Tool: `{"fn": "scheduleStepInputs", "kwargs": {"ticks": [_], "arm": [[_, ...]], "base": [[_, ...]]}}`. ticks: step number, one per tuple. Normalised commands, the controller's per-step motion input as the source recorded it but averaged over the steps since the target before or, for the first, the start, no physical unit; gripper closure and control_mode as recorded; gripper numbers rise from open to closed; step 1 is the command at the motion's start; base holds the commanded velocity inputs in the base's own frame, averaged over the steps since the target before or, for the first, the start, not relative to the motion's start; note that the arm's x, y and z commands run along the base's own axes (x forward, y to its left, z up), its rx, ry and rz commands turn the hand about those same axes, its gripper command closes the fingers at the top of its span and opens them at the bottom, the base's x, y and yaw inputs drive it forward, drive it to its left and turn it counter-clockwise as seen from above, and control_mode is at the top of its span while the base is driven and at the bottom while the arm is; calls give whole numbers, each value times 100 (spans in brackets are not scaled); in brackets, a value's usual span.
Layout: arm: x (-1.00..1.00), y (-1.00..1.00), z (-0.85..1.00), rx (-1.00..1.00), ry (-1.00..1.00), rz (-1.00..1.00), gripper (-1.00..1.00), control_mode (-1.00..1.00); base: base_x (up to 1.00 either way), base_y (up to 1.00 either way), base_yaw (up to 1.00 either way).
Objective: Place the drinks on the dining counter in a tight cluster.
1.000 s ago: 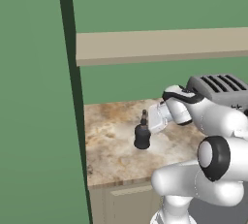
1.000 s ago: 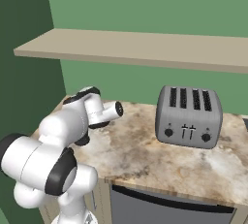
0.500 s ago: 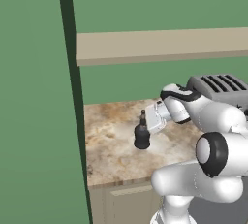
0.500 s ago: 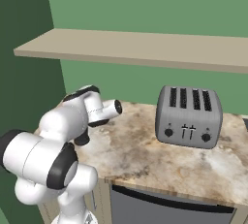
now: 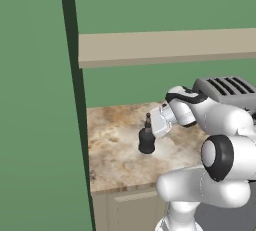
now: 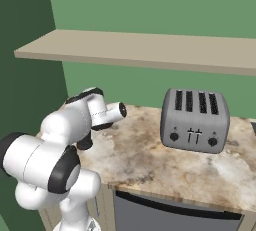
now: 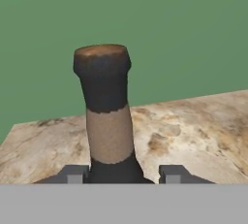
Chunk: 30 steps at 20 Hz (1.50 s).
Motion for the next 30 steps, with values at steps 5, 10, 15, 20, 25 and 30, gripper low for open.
{"fn": "scheduleStepInputs", "kwargs": {"ticks": [5,10,15,20,25,30], "arm": [[-12,0,0,0,0,0,100,-100],[-32,-2,2,0,-1,0,100,-100],[-9,-23,52,0,1,0,100,-100],[12,-36,84,-4,13,0,100,-100],[-14,-16,38,-1,6,0,100,-100],[-31,0,5,0,-5,0,100,-100]], "base": [[0,0,0],[0,0,0],[0,0,0],[0,0,0],[0,0,0],[0,0,0]]}}
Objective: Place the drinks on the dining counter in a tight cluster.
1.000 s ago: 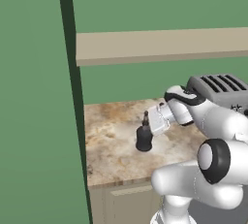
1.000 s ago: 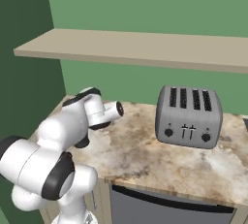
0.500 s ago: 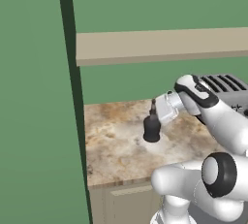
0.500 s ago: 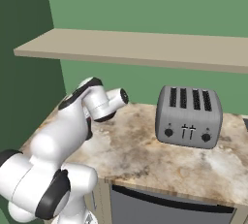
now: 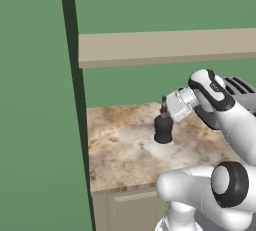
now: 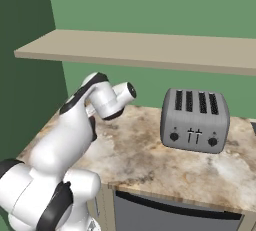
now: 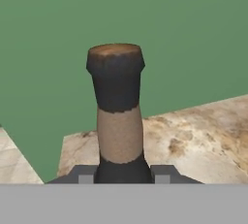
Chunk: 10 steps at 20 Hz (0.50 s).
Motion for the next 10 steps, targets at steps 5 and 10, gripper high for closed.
{"fn": "scheduleStepInputs", "kwargs": {"ticks": [5,10], "arm": [[-35,0,44,0,-10,0,100,-100],[-19,0,10,0,-11,0,100,-100]], "base": [[0,0,0],[0,0,0]]}}
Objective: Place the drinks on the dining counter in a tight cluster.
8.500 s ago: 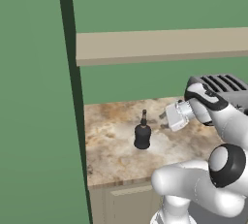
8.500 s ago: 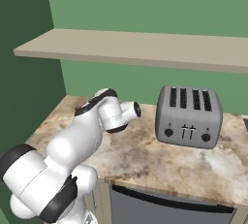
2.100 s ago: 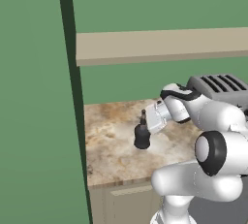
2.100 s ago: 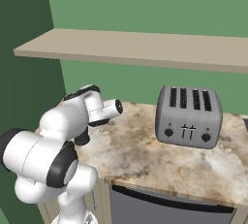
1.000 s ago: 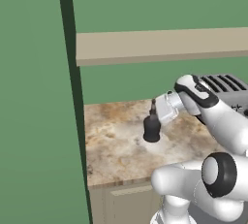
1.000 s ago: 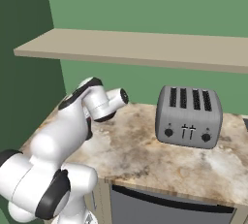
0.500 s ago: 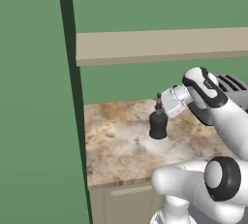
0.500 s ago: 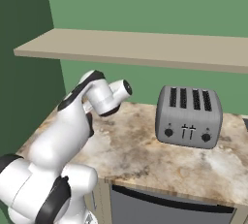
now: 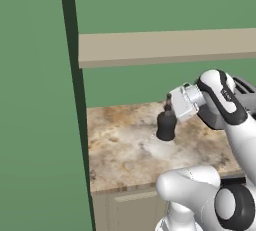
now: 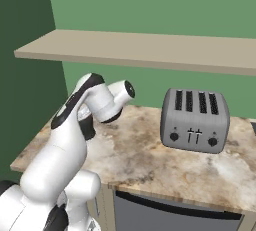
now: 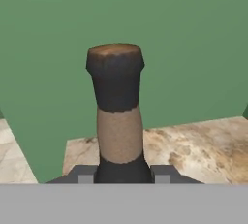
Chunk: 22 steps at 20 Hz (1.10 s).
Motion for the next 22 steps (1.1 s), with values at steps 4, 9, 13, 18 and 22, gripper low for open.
{"fn": "scheduleStepInputs", "kwargs": {"ticks": [4,9,13,18,22], "arm": [[-41,0,4,0,-12,0,100,-100],[-35,0,18,0,-10,0,100,-100],[-1,-1,7,0,2,0,100,-100],[0,0,1,0,15,0,100,-100],[0,0,0,0,12,0,100,-100]], "base": [[0,0,0],[0,0,0],[0,0,0],[0,0,0],[0,0,0]]}}
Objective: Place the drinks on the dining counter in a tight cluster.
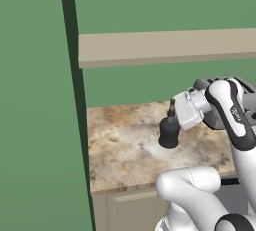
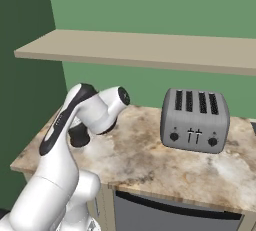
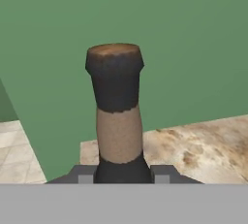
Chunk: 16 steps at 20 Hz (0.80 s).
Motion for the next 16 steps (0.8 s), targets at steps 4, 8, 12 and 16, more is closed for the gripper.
{"fn": "scheduleStepInputs", "kwargs": {"ticks": [4,8,12,16], "arm": [[0,0,0,0,0,0,100,100],[0,0,0,0,0,0,100,100],[0,0,0,0,0,0,100,100],[0,0,0,0,0,0,100,100]], "base": [[0,0,0],[-34,0,0],[-100,0,0],[-100,6,2]]}}
